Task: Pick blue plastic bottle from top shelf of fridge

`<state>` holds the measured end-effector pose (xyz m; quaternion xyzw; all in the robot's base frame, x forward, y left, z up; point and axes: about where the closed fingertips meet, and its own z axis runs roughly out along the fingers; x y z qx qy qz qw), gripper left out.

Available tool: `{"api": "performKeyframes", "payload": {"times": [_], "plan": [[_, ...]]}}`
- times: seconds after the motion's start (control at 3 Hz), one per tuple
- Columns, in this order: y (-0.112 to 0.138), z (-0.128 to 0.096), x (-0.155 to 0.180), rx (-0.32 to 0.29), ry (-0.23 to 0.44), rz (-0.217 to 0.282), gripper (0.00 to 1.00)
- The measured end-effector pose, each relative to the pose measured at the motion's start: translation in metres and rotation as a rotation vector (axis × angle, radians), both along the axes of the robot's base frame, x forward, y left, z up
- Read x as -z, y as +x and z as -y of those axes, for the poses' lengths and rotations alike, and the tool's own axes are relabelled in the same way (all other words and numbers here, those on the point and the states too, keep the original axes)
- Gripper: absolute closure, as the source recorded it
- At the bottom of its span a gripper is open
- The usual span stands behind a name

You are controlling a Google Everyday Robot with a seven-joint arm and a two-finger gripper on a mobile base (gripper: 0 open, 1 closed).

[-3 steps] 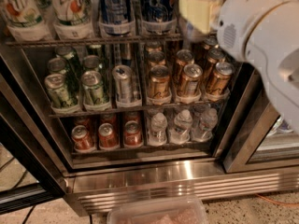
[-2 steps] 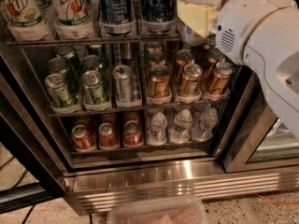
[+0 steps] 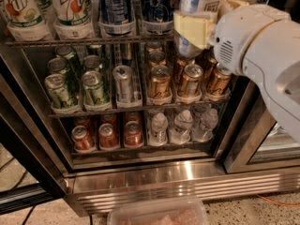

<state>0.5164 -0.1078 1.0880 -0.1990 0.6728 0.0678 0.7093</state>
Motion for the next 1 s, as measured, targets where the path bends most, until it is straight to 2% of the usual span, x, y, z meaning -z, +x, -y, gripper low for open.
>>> {"api": "performKeyframes", "payload": {"times": [0.33, 0.67, 1.0], "plan": [[-0.011, -0.014, 0.036, -0.113, 0.009, -0.11, 1.0], [-0.027, -0.025, 0.048, -0.243, 0.009, -0.191, 1.0], [-0.043, -0.038, 0.045, -0.389, -0.008, -0.237, 1.0]]}}
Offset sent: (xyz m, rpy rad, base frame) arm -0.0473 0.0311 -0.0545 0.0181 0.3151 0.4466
